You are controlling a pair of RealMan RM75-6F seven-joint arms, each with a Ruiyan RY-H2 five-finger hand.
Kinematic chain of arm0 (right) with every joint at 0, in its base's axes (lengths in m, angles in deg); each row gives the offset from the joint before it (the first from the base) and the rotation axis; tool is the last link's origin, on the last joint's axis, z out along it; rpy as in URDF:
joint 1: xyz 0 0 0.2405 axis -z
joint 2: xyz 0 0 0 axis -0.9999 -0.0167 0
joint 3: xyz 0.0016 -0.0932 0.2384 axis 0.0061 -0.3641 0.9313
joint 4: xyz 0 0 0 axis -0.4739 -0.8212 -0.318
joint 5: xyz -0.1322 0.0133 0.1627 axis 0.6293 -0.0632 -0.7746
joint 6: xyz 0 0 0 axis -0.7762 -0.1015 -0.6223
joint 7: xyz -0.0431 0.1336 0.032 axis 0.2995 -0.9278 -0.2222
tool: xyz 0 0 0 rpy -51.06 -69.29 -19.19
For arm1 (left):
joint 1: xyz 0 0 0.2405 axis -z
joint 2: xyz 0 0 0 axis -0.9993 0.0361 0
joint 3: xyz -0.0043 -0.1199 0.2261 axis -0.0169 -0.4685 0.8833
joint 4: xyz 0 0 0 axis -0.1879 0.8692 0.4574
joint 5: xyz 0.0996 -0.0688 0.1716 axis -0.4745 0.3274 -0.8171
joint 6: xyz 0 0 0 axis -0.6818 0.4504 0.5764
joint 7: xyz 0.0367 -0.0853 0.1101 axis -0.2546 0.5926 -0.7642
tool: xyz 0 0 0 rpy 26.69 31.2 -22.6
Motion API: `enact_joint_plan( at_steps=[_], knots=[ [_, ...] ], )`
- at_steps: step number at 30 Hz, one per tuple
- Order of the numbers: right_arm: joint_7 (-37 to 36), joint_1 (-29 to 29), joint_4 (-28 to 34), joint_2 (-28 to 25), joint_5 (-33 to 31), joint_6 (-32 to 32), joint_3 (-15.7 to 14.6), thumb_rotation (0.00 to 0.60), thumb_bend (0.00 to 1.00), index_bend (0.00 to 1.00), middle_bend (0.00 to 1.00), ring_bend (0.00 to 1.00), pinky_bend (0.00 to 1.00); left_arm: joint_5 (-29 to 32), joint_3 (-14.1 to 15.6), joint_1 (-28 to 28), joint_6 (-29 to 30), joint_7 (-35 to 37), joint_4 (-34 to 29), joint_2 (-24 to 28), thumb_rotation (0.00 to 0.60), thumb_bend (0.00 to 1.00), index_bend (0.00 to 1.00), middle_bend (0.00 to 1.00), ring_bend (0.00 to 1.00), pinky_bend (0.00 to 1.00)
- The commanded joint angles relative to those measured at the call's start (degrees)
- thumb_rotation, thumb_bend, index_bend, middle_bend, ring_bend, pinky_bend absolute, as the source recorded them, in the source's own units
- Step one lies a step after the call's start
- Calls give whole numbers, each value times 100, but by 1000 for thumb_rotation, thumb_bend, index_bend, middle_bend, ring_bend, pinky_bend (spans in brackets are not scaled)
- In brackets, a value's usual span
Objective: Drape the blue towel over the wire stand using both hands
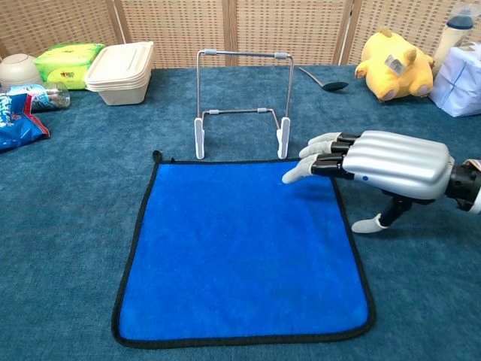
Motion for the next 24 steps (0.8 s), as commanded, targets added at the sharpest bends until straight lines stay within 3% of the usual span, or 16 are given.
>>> enact_joint_plan(
  at_steps=[1, 24],
  knots=[
    [-6, -36, -37, 35, -21, 31, -27, 600, 160, 158, 206, 116, 118, 2, 1, -3, 3, 7, 10, -5, 600, 274, 375, 295, 254, 257],
    [94, -279, 169, 185, -293, 232, -10, 600, 154, 156, 206, 114, 118, -2, 6, -27, 47, 193, 189, -58, 600, 274, 364, 290, 253, 256]
  ],
)
